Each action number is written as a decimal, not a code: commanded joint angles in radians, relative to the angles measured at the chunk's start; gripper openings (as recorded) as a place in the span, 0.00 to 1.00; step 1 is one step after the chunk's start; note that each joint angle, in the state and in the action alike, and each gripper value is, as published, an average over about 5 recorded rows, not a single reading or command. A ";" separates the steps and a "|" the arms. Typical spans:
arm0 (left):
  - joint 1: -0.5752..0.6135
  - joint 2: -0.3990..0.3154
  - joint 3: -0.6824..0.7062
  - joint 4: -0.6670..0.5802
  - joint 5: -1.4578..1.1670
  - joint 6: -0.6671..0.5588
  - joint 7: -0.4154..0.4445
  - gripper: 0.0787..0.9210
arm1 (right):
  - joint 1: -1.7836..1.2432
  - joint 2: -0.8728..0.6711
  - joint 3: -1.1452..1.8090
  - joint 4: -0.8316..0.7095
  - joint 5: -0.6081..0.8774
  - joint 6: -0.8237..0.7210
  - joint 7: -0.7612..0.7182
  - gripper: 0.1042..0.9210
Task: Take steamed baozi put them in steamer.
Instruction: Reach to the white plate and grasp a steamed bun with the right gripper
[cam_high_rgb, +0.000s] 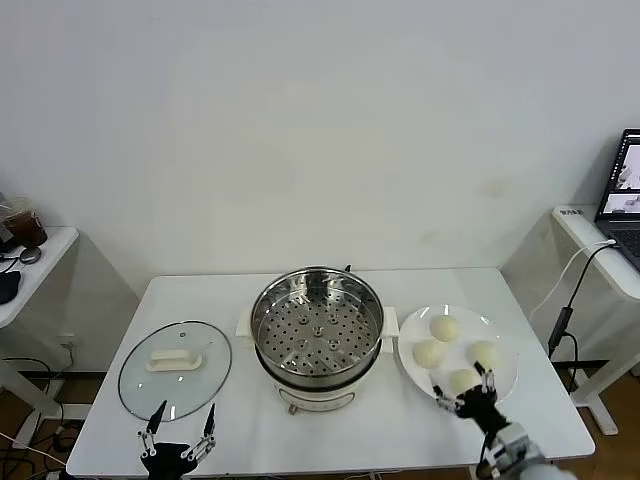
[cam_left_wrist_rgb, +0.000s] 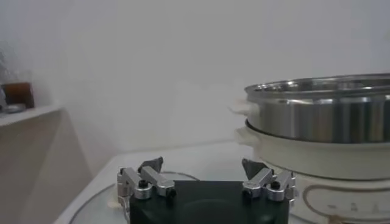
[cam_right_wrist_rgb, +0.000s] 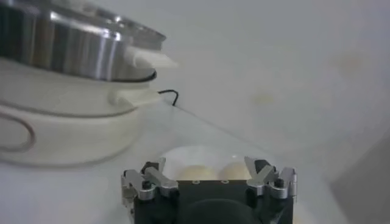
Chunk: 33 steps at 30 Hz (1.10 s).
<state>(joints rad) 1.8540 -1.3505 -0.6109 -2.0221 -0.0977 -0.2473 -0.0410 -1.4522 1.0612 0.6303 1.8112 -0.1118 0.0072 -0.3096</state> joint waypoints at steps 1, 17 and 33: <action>-0.028 -0.001 -0.007 0.016 0.011 -0.030 0.003 0.88 | 0.265 -0.296 -0.049 -0.137 -0.241 -0.009 -0.195 0.88; -0.032 -0.030 -0.045 0.029 0.026 -0.073 -0.010 0.88 | 1.179 -0.357 -0.837 -0.573 -0.395 -0.062 -0.785 0.88; -0.040 -0.043 -0.059 0.044 0.036 -0.092 -0.020 0.88 | 1.350 -0.249 -1.123 -0.801 -0.281 -0.031 -0.906 0.88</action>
<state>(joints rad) 1.8171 -1.3921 -0.6681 -1.9781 -0.0613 -0.3365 -0.0556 -0.2594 0.7919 -0.3216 1.1406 -0.4064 -0.0351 -1.1182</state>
